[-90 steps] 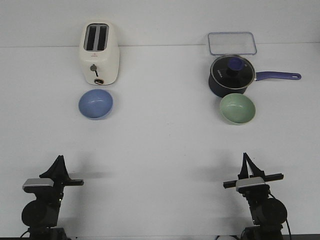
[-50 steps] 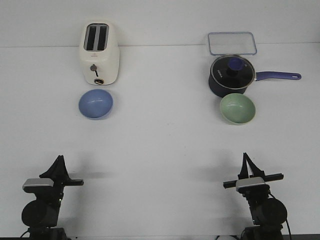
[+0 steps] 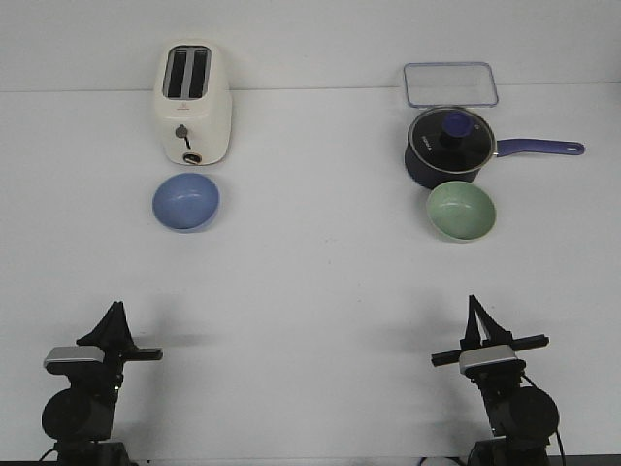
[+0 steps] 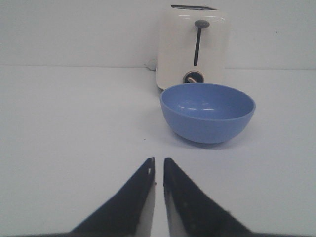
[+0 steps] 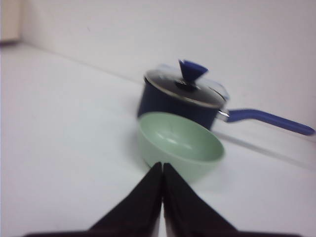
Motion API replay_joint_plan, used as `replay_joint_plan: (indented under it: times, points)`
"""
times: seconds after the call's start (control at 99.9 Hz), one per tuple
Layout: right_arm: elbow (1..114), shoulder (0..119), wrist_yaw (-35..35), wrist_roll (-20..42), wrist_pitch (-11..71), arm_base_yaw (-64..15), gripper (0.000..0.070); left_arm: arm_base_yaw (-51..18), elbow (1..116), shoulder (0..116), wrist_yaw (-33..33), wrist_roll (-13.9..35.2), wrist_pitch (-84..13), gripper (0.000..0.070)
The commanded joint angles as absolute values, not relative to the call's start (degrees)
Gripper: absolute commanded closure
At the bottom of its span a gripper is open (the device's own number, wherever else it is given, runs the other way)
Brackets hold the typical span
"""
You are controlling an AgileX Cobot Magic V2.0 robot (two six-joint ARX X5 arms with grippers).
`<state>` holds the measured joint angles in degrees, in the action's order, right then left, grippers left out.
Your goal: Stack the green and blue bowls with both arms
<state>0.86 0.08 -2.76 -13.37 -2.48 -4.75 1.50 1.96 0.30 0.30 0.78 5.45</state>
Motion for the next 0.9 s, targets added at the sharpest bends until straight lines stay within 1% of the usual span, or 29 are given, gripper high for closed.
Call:
replay_joint_plan:
  times: [0.0,0.11,0.15,0.22,0.27,0.38,0.49,0.591,0.671,0.751,0.781,0.811,0.891]
  points:
    - [0.7,0.1,-3.5,-8.1,-4.3,-4.7,0.0700,1.5,0.9,0.2,0.4,0.7,6.1,0.0686]
    - [0.7,0.1,-2.6,-3.1,-5.7,-4.7,0.0700,1.5,0.9,0.2,0.4,0.7,6.1,0.0686]
    - [0.7,0.1,-1.4,0.7,-5.9,-4.7,0.0700,1.5,0.9,0.2,0.4,0.7,6.1,0.0686]
    - [0.8,0.1,1.1,9.8,-6.8,-4.7,0.0700,1.5,0.9,0.2,0.4,0.7,6.1,0.0686]
    - [1.3,0.1,2.1,12.7,-6.9,-4.7,0.0700,1.5,0.9,0.2,0.4,0.7,6.1,0.0686]
    - [5.1,0.7,3.2,14.5,-3.9,-4.6,0.0700,1.5,0.9,0.2,0.4,0.7,6.1,0.0686]
    - [12.9,5.1,4.4,16.1,4.7,-4.4,0.0700,1.5,0.9,0.2,0.4,0.7,6.1,0.0686]
    - [21.9,13.8,6.8,17.0,12.4,-4.3,0.0700,1.5,0.9,0.2,0.4,0.7,6.1,0.0685]
    - [29.6,23.3,8.7,17.1,18.7,-3.7,0.0700,1.5,0.9,0.2,0.4,0.7,6.1,0.0686]
    - [37.1,33.2,8.8,16.7,23.7,-2.4,0.0699,1.5,0.9,0.2,0.4,0.7,6.1,0.0685]
    - [39.6,36.9,8.8,16.4,25.1,-1.8,0.0674,1.5,0.9,0.2,0.4,0.7,6.1,0.0685]
    - [42.1,40.6,8.5,16.1,26.2,-1.3,0.0617,1.5,0.9,0.2,0.5,0.7,6.1,0.0685]
    - [47.8,49.8,6.5,14.5,27.6,0.4,0.0367,1.5,0.9,0.2,0.4,0.7,6.1,0.0686]
